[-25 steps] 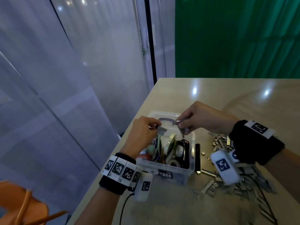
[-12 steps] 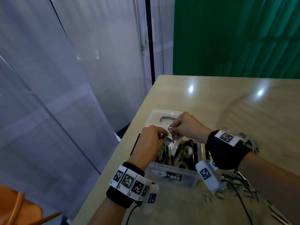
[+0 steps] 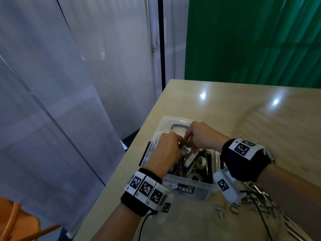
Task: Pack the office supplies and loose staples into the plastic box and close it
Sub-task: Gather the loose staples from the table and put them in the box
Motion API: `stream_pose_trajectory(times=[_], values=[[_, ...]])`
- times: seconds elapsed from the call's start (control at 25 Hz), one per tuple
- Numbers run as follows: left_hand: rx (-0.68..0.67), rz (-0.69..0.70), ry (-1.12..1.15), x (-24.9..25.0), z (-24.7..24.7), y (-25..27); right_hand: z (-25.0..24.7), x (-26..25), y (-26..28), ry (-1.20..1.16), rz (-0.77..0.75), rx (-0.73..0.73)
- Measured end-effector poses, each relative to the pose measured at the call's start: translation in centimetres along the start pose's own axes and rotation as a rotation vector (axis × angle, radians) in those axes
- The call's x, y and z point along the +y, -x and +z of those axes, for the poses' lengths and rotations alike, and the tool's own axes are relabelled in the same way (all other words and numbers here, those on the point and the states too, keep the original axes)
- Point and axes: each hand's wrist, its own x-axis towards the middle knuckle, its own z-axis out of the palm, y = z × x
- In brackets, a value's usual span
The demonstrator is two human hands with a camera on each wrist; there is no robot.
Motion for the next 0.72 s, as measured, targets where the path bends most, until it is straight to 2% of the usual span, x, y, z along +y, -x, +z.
stream_pose_trajectory(times=[0.48, 0.72], values=[[0.001, -0.096, -0.017, 0.7, 2.8, -1.1, -1.1, 2.4, 1.3, -0.118, -0.113, 0.043], [0.107, -0.146, 0.025, 1.5, 1.0, -1.5, -1.4, 3.8, 1.9, -0.114, -0.168, -0.001]])
